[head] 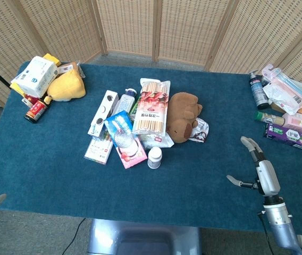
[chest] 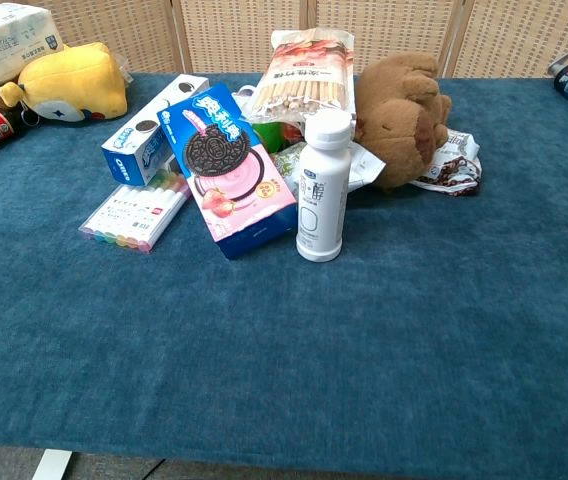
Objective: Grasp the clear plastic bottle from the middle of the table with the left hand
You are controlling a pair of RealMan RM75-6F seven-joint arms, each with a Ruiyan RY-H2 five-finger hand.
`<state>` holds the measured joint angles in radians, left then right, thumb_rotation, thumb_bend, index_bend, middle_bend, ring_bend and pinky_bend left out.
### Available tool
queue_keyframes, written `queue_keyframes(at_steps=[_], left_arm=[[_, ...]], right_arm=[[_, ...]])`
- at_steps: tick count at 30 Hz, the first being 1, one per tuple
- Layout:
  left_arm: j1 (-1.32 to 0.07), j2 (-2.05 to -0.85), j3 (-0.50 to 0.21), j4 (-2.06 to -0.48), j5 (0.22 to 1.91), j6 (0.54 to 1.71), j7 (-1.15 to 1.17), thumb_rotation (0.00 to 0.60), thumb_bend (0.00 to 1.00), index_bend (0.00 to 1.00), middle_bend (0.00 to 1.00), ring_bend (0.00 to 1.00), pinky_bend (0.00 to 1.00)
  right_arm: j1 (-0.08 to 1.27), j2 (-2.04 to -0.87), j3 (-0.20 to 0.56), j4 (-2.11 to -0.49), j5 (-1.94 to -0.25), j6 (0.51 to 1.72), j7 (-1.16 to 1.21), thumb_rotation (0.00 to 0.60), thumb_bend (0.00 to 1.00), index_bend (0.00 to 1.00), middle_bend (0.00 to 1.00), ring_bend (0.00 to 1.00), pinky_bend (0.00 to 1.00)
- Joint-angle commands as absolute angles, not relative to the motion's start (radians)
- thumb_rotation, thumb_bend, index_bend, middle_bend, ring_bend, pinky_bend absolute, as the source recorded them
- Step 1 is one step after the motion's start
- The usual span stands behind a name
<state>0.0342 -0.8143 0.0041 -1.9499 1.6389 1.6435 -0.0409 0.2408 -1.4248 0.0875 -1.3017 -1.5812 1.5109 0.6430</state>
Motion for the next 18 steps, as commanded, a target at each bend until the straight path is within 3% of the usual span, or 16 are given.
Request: queue_keyframes(at_steps=[1,18], left_arm=[[0.034,-0.813,0.003,-1.948,1.637,1.644,-0.043,0.600,0.00,0.08,0.00,0.00,0.00],[0.023,-0.822,0.000,-1.936,1.633,1.625,-0.043,0.600,0.00,0.08,0.00,0.00,0.00]], right_arm=[[0.242,-1.428,0.089,-1.299,-1.578,1.508,0.638,0.600,0.00,0.00,0.00,0.00,0.00],[0.240,-1.430,0.090,-1.295,-1.575,1.507,0.638,0.600,0.00,0.00,0.00,0.00,0.00]])
